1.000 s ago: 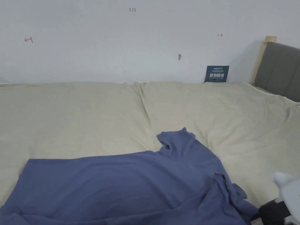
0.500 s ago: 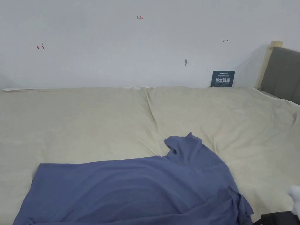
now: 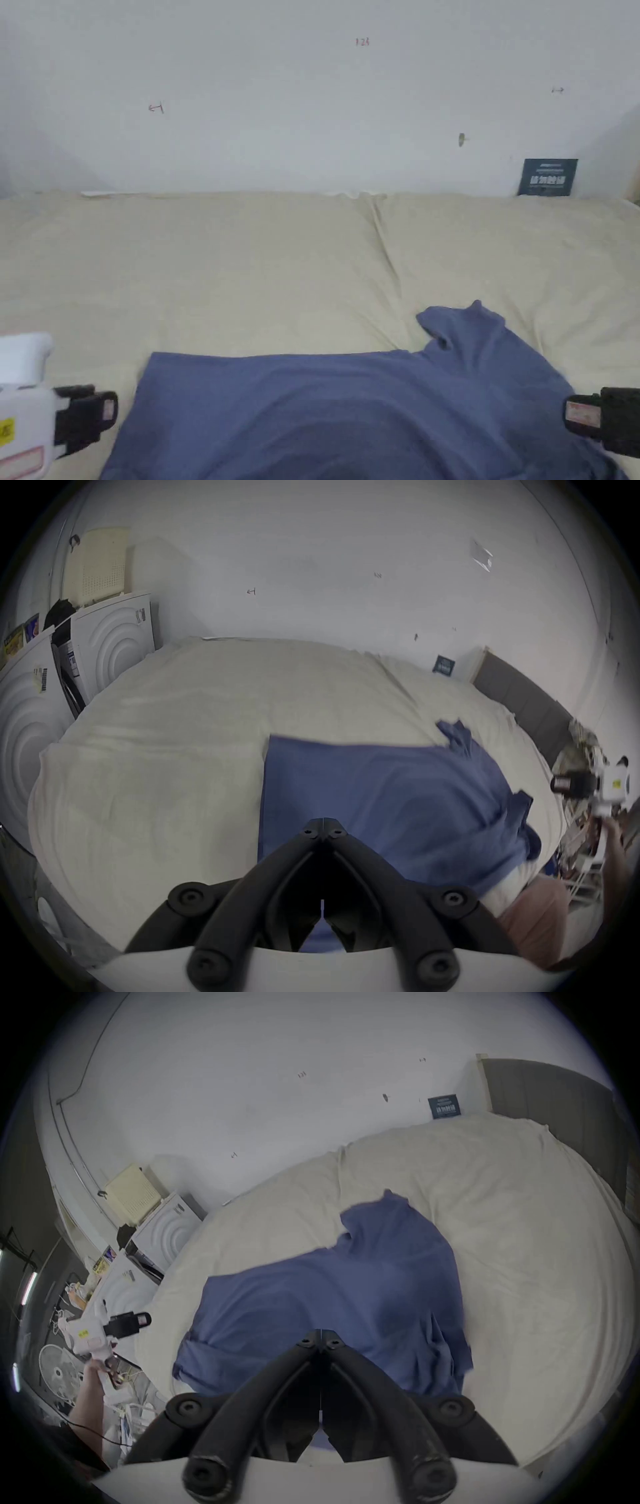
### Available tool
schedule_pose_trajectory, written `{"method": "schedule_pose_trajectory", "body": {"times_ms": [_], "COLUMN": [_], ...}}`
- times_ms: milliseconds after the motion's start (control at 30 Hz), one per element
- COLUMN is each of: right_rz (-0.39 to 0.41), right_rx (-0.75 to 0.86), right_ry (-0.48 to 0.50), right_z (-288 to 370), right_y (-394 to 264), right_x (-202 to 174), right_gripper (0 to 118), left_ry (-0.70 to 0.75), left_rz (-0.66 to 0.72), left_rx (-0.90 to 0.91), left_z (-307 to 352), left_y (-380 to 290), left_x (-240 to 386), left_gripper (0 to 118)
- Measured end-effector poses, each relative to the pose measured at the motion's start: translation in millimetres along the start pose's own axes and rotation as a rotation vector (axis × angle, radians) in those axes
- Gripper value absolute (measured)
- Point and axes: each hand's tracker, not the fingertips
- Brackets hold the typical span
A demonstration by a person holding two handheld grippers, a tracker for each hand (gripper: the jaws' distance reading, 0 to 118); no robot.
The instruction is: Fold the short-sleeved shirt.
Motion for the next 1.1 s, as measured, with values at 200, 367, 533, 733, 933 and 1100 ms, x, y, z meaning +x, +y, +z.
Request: {"method": "schedule_pose_trajectory", "body": {"times_ms": [200,367,533,733,933,1100], "right_rz": [0.116,0.138,0.095,0.078,0.117,0.108], "right_rx": [-0.023,-0.078,-0.120,-0.149,-0.135,-0.087], "right_ry": [-0.026,-0.032,0.027,-0.011,-0.036,-0.027], "right_z": [-27,-46,-56,-62,-69,-71], "right_y": [20,19,18,13,12,21], "right_x": [-18,-19,-5,7,8,10], "right_gripper": [0,0,0,0,0,0], "left_ry": [0.054,0.072,0.087,0.145,0.074,0.076], "left_rz": [-0.055,-0.100,0.005,-0.064,-0.201,-0.167], "left_rx": [-0.062,-0.189,-0.310,-0.365,-0.317,-0.314], "left_z": [-101,-166,-244,-261,-242,-244], "left_y": [78,98,95,81,72,75], "left_x": [-17,-30,-57,-49,-27,-24], "left_gripper": [0,118,116,104,29,8]}}
